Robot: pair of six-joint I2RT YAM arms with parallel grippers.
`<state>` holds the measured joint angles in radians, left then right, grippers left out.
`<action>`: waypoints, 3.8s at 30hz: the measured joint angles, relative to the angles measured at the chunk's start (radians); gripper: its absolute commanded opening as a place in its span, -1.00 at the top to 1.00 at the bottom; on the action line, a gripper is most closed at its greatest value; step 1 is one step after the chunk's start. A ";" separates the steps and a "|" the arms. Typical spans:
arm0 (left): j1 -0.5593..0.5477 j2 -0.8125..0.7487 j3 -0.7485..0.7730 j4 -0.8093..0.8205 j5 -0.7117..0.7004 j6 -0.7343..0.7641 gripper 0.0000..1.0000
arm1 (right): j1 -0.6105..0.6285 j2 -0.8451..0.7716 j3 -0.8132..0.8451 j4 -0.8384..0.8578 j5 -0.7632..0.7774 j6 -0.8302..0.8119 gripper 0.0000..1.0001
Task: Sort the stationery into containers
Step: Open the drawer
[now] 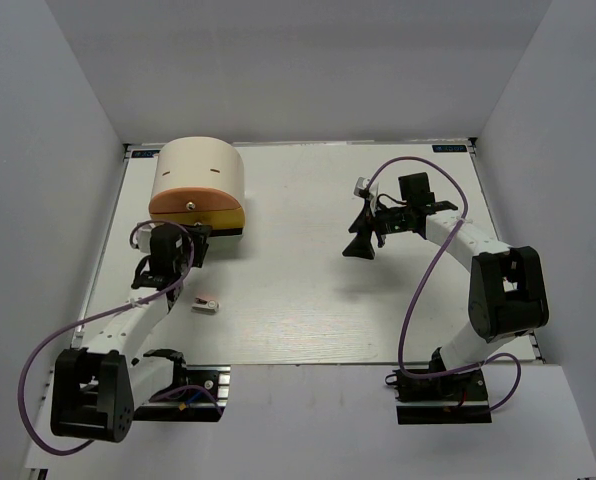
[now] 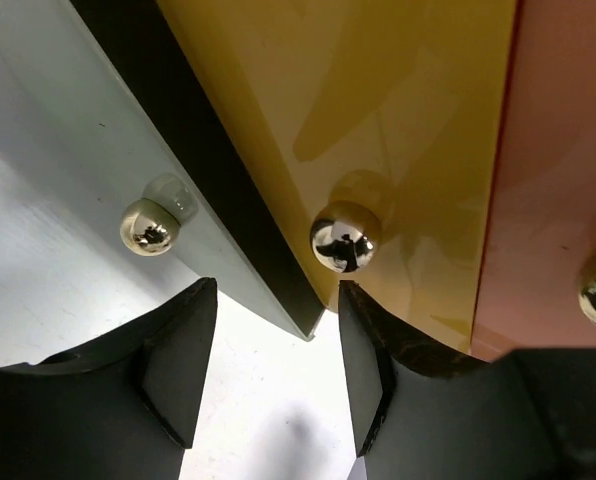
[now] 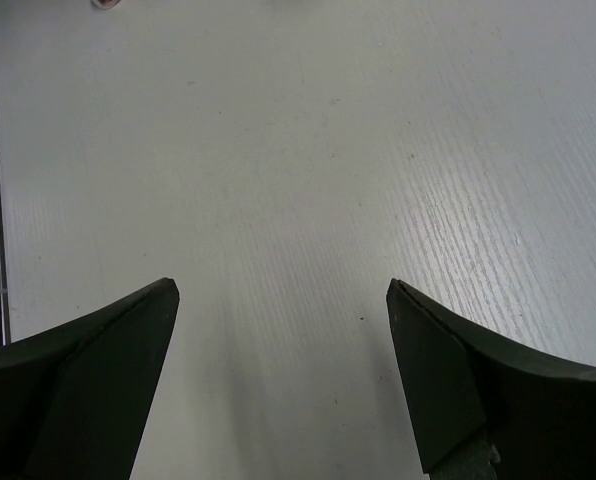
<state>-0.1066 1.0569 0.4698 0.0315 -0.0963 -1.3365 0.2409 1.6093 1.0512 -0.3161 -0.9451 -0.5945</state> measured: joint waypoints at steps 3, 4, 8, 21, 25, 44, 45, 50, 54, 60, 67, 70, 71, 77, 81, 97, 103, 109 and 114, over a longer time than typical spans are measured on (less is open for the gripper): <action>0.000 0.020 0.018 -0.029 0.000 0.001 -0.24 | 0.000 0.000 0.000 0.000 0.000 -0.001 -0.81; 0.000 0.028 0.022 -0.037 0.000 0.002 -0.24 | 0.000 0.000 0.000 0.000 0.000 -0.001 -0.81; 0.000 0.063 0.044 -0.084 0.004 0.010 -0.21 | 0.000 0.000 0.000 0.000 0.000 -0.001 -0.81; 0.000 0.137 0.113 -0.138 0.020 0.051 0.57 | 0.000 0.000 0.000 0.000 0.000 -0.008 -0.81; 0.000 0.139 0.148 -0.182 0.024 0.084 0.74 | 0.000 0.000 0.000 0.000 0.001 -0.011 -0.81; 0.001 0.065 0.137 -0.300 0.044 0.150 0.04 | 0.000 0.000 0.000 0.000 0.001 -0.011 -0.81; 0.001 0.045 0.125 -0.292 0.044 0.145 0.07 | 0.000 0.000 -0.001 0.000 0.001 -0.011 -0.81; 0.001 -0.044 -0.004 -0.242 0.046 0.090 0.23 | 0.000 0.000 -0.002 0.000 0.000 -0.011 -0.81; 0.010 -0.114 -0.162 -0.158 0.061 0.027 0.29 | 0.000 0.000 -0.002 0.000 0.001 -0.011 -0.81; 0.038 -0.135 -0.204 -0.110 0.071 -0.018 0.22 | 0.000 0.000 -0.005 0.000 0.001 -0.015 -0.81; 0.053 -0.119 -0.116 -0.094 0.079 0.056 -0.06 | 0.000 0.000 -0.019 -0.002 0.003 -0.015 -0.81; 0.053 -0.095 -0.003 -0.137 0.081 0.100 -0.10 | 0.000 0.000 -0.019 -0.002 0.003 -0.015 -0.81; 0.053 -0.095 0.024 -0.143 0.080 0.110 -0.10 | 0.000 0.000 -0.019 -0.002 0.003 -0.015 -0.81; 0.053 -0.134 0.048 -0.201 0.060 0.120 -0.22 | 0.000 0.000 -0.019 -0.002 0.003 -0.015 -0.81; 0.053 -0.112 0.048 -0.243 0.053 0.109 -0.22 | 0.000 0.000 -0.019 -0.002 0.003 -0.015 -0.81; 0.060 0.037 0.104 -0.255 0.051 0.083 -0.35 | 0.000 0.000 -0.019 -0.002 0.008 -0.018 -0.81; 0.060 0.079 0.113 -0.255 0.051 0.075 -0.35 | 0.000 0.000 -0.020 -0.002 0.008 -0.019 -0.81; 0.060 0.096 0.113 -0.223 0.048 0.053 -0.35 | 0.000 0.000 -0.022 -0.002 0.008 -0.023 -0.81; 0.060 0.132 0.118 -0.223 0.047 0.045 -0.35 | 0.000 0.000 -0.035 -0.004 0.010 -0.024 -0.81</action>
<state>-0.0467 1.1889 0.5877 -0.1917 -0.0494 -1.2919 0.2405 1.6093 1.0164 -0.3202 -0.9356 -0.6189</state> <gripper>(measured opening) 0.672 0.904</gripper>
